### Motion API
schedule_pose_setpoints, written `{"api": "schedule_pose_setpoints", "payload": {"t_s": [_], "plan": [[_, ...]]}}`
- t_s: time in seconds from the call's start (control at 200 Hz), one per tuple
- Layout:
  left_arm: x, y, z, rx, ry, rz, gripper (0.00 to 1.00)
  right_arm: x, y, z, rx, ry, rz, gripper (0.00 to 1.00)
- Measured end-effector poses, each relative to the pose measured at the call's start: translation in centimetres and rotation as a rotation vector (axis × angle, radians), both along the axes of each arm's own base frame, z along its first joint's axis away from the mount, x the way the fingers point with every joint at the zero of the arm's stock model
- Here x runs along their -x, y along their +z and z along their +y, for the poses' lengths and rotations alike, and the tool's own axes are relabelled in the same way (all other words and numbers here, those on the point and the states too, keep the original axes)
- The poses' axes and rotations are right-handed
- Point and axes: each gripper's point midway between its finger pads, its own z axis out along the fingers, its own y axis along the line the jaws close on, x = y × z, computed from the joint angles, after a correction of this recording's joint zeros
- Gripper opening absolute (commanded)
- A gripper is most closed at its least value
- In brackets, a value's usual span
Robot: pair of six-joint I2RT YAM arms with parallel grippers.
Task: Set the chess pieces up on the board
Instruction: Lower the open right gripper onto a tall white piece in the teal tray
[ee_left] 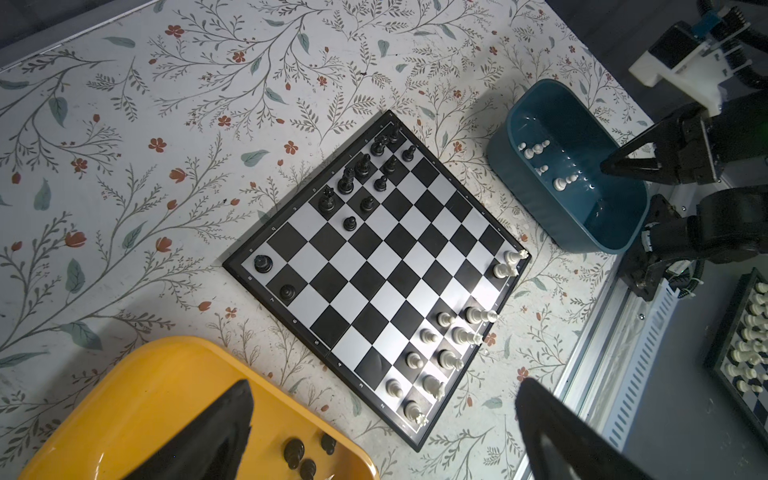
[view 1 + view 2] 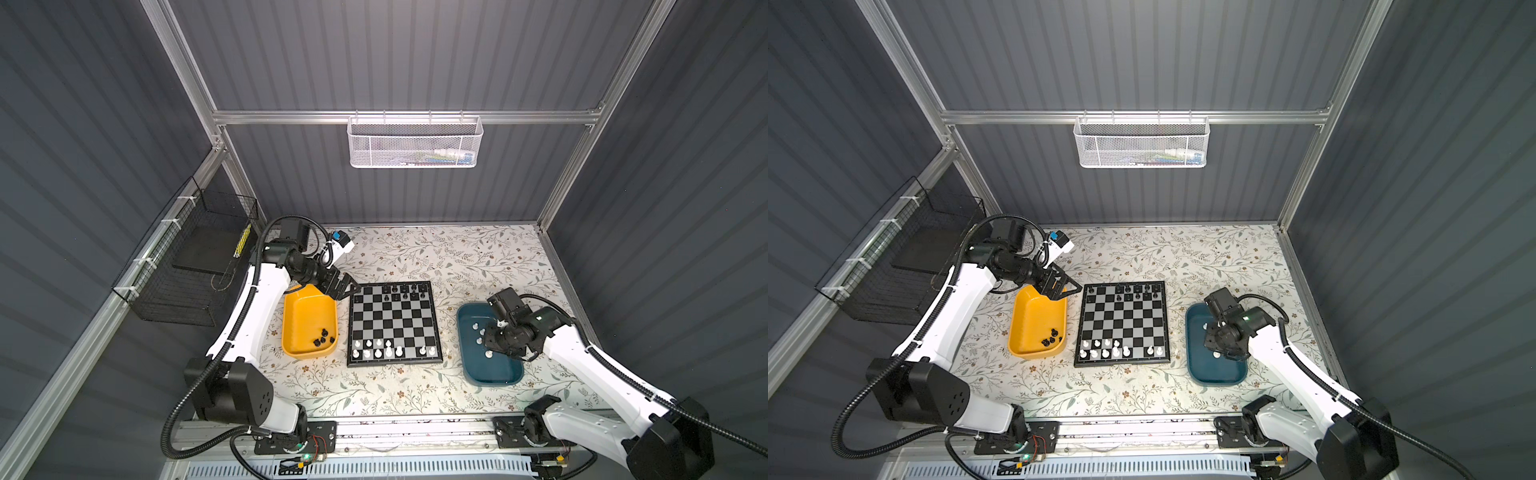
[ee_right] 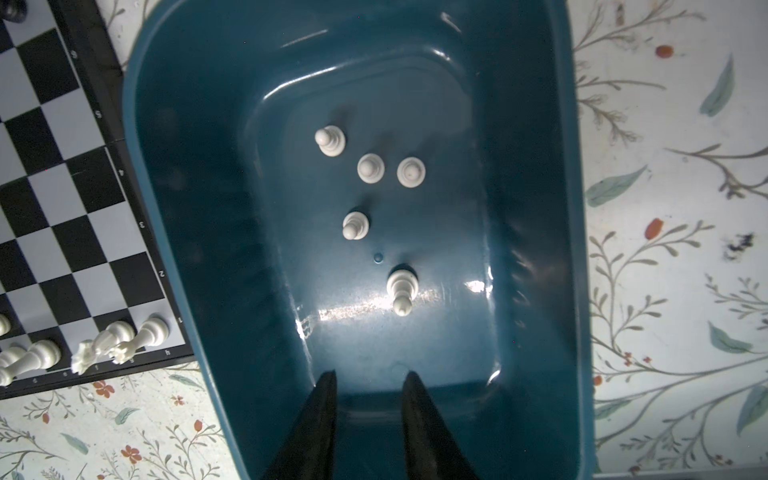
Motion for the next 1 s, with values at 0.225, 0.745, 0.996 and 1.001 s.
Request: {"api": "schedule_pose_setpoints", "payload": {"t_s": [0.225, 0.745, 0.996, 1.001], "plan": [[0.2, -0.4, 0.0, -0.002, -0.007, 0.009, 0.99, -0.3, 0.0, -0.2, -0.002, -0.011, -0.009, 0.31], [1.6, -0.5, -1.7, 0.054, -0.116, 0.070, 1.00, 0.0, -2.7, -0.8, 0.034, -0.047, 0.061, 0.30], [1.6, -0.5, -1.7, 0.052, -0.119, 0.066, 1.00, -0.1, -4.0, -0.8, 0.050, -0.052, 0.094, 0.29], [1.6, -0.5, -1.7, 0.052, -0.118, 0.066, 1.00, -0.1, -4.1, -0.8, 0.050, -0.052, 0.095, 0.29]]}}
